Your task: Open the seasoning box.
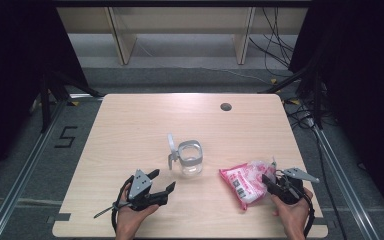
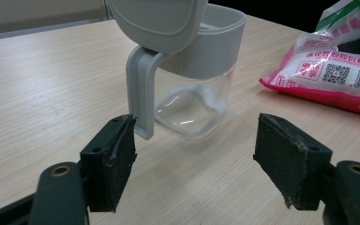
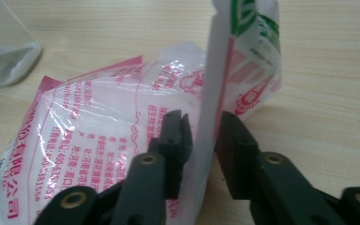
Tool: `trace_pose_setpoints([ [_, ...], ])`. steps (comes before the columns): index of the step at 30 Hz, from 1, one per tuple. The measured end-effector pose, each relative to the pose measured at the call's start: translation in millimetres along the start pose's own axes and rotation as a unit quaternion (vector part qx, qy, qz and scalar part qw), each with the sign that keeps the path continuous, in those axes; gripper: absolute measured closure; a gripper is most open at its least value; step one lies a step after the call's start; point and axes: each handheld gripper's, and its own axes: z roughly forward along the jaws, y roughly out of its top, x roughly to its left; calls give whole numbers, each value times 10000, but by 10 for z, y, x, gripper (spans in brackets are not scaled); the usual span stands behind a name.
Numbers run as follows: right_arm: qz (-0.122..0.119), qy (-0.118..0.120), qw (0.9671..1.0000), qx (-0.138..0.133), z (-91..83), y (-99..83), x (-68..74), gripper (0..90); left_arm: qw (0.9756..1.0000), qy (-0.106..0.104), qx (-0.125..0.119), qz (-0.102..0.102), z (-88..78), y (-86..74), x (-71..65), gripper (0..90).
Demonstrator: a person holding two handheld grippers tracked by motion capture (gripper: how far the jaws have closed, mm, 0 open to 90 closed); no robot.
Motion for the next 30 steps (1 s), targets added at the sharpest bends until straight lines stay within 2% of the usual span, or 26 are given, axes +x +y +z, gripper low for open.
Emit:
trace_pose_setpoints([
  [1, -123, -30, 9999, -70, 28, -2, -27, 786, 10000, -41, 2, 44, 7, 6, -1, 286],
  [2, -123, -30, 9999, -70, 28, -2, -27, 786, 10000, -41, 2, 44, 7, 6, -1, 285],
  [3, -132, 50, 9999, -18, 27, 11, -45, 831, 10000, -74, -29, 59, 17, 12, -12, 284],
  [5, -135, 34, 9999, 39, 26, 17, -42, 838, 9998, -121, -50, 120, 25, 15, -7, 284],
  [6, -62, 142, 9999, -52, 40, 18, -36, 841, 9998, -119, -47, 118, 27, 14, -9, 284],
  [10, -43, 130, 9999, -53, 58, 18, -35, 843, 9999, -109, -45, 112, 25, 15, -12, 284],
  [11, 163, 131, 9998, -33, 60, 17, 3, 849, 9998, -106, -53, 132, 26, 18, -8, 284],
  [12, 163, 131, 9998, -33, 60, 17, 3, 849, 9998, -106, -53, 132, 26, 18, -8, 284],
  [13, 129, 90, 9999, 56, 58, 27, 6, 857, 9999, -104, -51, 110, 28, 17, -11, 284],
  [14, -151, 81, 9999, 20, 68, 38, -35, 864, 9999, -107, -52, 108, 30, 16, -12, 284],
  [15, -154, 92, 9998, 42, 75, 45, -29, 875, 9999, -69, 0, 116, 27, 18, -14, 284],
  [20, -164, 207, 9996, 11, 78, 55, -28, 892, 9999, -108, -50, 74, 30, 15, -19, 284],
  [21, -279, 160, 9995, -23, 92, 58, -32, 896, 9999, -105, -44, 125, 24, 16, -8, 284],
  [22, -279, 160, 9995, -23, 92, 58, -32, 896, 9999, -105, -44, 125, 24, 16, -8, 285],
  [23, -254, 138, 9996, -2, 92, 64, -19, 897, 9999, -104, -38, 126, 23, 14, -9, 285],
  [24, -63, 168, 9998, 14, 88, 59, 24, 900, 9999, -100, -40, -5, 24, 7, -26, 285],
  [26, -144, 171, 9997, -35, 80, 68, 26, 900, 9999, -97, -49, -48, 27, 3, -30, 285],
  [27, -370, 201, 9989, -185, 95, 87, 6, 900, 9999, -97, -45, -39, 26, 3, -29, 285],
  [28, -370, 201, 9989, -185, 95, 87, 6, 900, 9999, -93, -45, -35, 24, 3, -29, 285],
  [29, -367, 333, 9985, -221, 87, 96, 6, 900, 9999, -84, -41, -62, 19, 2, -34, 285],
  [30, -384, 258, 9987, -197, 71, 106, 19, 900, 9999, -79, -13, 97, 11, 11, -15, 285],
])
